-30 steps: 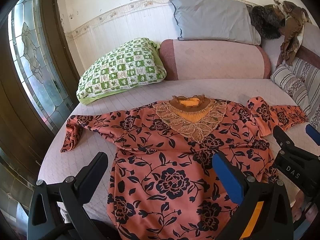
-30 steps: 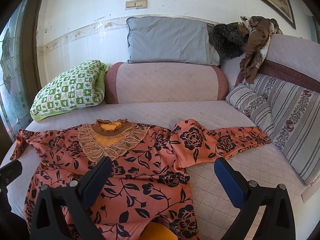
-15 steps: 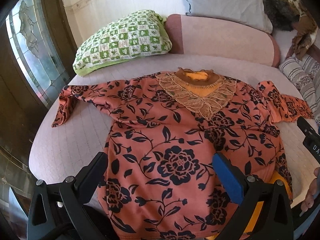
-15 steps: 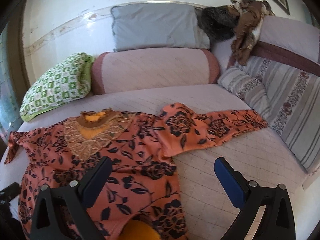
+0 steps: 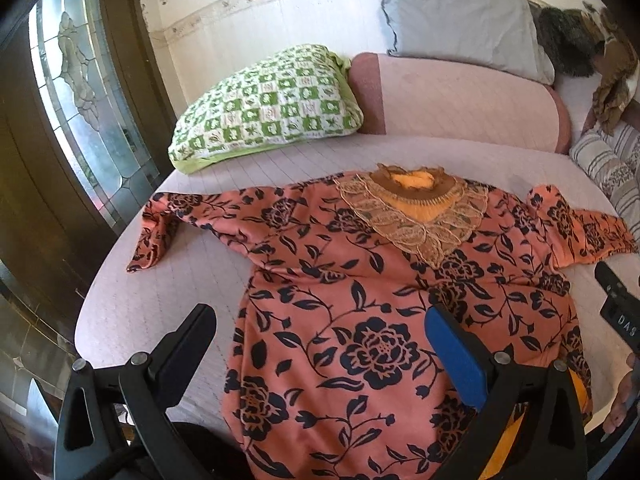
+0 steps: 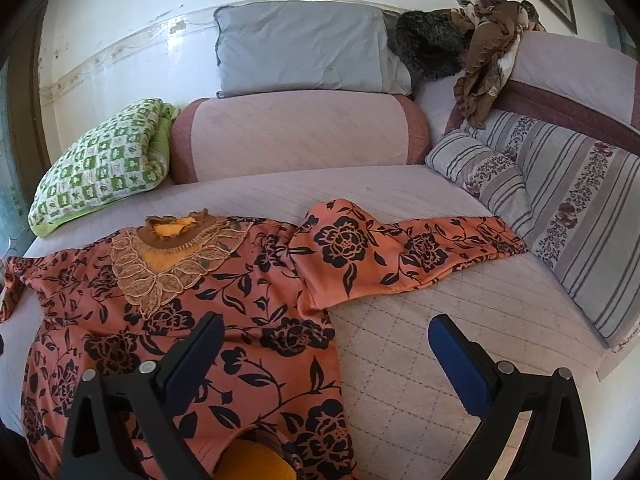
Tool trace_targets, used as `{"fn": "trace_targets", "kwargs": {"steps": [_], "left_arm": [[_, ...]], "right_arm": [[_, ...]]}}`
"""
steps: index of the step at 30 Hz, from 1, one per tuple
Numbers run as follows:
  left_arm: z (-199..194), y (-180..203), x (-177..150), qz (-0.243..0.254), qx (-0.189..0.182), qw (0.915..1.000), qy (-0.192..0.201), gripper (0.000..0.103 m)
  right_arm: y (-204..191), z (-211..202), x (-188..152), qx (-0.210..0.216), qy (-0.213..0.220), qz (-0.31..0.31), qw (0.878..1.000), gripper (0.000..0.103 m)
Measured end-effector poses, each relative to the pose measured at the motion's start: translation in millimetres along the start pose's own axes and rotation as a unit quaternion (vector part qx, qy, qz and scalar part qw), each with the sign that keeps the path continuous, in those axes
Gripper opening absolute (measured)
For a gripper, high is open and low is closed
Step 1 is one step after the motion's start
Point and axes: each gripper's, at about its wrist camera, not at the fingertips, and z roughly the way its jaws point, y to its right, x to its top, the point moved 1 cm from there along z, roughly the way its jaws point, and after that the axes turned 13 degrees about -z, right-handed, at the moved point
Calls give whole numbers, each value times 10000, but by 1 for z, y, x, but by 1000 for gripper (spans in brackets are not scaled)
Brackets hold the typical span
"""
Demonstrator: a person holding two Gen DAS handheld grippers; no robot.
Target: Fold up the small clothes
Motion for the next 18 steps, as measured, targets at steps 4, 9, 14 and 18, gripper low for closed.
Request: {"fn": "trace_targets", "kwargs": {"steps": [4, 9, 14, 18], "left_arm": [[-6, -5, 4, -57, 9, 9999, 110, 103], [-13, -13, 10, -121, 40, 9996, 253, 103], [-22, -31, 21, -315, 201, 9980, 508, 103], [-24, -42, 26, -481, 240, 9969, 572, 103]], "right_arm": [[-8, -3, 2, 29, 85, -74, 9999, 103], [-16, -6, 4, 50, 148, -137, 9998, 103], [-22, -6, 5, 81, 171, -181, 9997, 103], [-28, -8, 7, 137, 193, -194, 9995, 103]]}}
